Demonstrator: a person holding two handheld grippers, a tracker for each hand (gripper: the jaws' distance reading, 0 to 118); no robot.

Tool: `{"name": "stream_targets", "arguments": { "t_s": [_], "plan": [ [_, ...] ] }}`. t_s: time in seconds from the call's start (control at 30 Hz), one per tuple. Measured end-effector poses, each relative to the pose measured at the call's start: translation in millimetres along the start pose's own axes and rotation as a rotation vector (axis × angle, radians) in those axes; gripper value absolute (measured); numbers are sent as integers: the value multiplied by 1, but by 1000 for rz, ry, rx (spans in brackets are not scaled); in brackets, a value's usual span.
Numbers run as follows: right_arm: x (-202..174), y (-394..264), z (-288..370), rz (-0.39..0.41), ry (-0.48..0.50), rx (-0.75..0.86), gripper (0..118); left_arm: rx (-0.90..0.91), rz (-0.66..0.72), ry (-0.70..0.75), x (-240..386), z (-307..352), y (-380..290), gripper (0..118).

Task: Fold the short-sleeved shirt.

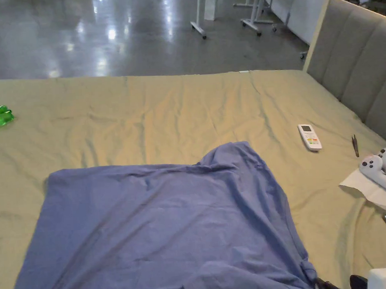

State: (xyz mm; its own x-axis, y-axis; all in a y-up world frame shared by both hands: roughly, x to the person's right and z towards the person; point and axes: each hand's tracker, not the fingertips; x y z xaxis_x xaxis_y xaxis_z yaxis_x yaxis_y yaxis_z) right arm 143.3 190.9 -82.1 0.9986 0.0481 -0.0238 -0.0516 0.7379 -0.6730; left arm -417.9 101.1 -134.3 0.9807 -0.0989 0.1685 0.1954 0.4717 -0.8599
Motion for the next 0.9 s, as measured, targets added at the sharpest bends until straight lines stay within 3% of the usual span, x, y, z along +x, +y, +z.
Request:
{"name": "stream_targets", "arguments": {
  "t_s": [0.07,0.17,0.3,0.33,0.43,0.47,0.53,0.63,0.9],
  "plan": [
    [-2,-3,-18,49,-19,-36,75,-6,-10,16,6,-1,2,4],
    [3,-9,-51,91,-47,-123,75,-9,-11,21,7,1,3,4],
    [14,-22,-88,85,-32,-226,75,-1,21,-3,1,3,1,4],
    [17,-23,-90,62,-27,-242,69,-2,30,-10,-1,3,1,4],
    [24,-21,-95,-59,65,-265,25,-2,59,-23,-3,3,2,4],
    [14,-18,-84,-82,73,-253,21,2,68,-23,-3,3,1,4],
    [10,-17,-82,-51,45,-253,7,17,97,-10,-1,5,-2,4],
    [15,-20,-78,-28,30,-234,4,46,107,12,-1,11,-5,4],
    [20,3,-39,-111,59,-127,3,300,177,-2,-16,74,-2,4]
  ]
}}
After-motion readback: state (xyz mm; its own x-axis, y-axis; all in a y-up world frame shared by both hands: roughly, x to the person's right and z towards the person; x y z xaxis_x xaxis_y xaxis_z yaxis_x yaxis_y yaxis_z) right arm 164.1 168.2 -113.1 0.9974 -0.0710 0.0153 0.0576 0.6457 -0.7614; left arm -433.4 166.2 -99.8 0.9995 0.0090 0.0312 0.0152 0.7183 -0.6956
